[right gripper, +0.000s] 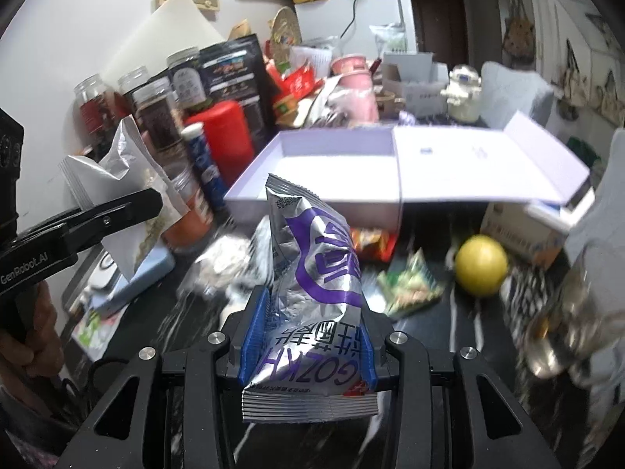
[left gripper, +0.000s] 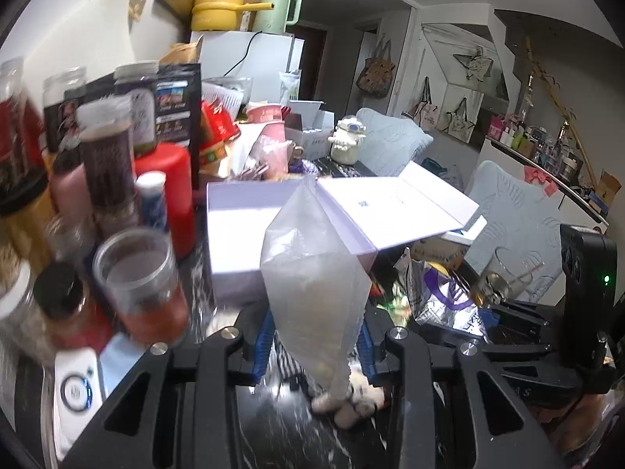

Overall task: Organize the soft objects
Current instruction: 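Carry the clear bag and silver snack bag over the open white box with both tools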

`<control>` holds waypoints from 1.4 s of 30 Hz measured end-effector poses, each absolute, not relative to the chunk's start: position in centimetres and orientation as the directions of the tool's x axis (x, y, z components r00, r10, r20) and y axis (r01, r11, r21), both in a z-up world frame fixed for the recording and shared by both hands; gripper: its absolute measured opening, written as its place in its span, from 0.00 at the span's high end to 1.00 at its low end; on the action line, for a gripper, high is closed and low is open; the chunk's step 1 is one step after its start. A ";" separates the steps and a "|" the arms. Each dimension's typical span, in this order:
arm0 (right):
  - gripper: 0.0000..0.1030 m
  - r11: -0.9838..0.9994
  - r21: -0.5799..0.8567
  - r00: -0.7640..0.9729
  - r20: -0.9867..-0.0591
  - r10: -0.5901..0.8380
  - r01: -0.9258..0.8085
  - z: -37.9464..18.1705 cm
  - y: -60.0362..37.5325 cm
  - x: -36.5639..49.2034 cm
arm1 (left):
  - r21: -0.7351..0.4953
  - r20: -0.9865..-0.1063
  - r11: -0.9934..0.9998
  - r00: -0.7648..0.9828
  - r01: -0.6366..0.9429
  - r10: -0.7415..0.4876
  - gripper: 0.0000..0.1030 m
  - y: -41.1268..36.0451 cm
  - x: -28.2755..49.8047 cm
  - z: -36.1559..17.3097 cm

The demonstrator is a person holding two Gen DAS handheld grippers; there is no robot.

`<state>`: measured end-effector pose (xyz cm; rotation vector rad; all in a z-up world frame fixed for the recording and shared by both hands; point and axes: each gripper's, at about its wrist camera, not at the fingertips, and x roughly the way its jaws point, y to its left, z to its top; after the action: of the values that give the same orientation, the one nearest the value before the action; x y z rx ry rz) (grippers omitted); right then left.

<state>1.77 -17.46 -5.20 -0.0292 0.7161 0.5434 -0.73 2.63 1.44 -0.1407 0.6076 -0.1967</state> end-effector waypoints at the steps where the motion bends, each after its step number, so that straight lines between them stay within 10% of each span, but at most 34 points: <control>1: 0.61 0.862 0.153 0.625 -0.628 0.463 -0.484 -5.0 -17.4 2.2 | -0.186 -0.550 0.972 0.804 0.145 -0.225 0.66 2.6 -0.1 1.6; 42: 0.61 0.855 0.083 0.699 -0.538 0.471 -0.512 2.1 -13.0 23.2 | -0.037 -0.514 0.998 0.856 0.046 -0.059 0.66 3.3 20.4 4.4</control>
<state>23.19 -12.99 2.12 -0.0750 0.5784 0.5487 20.43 3.31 4.42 -0.0241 0.5406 -0.0551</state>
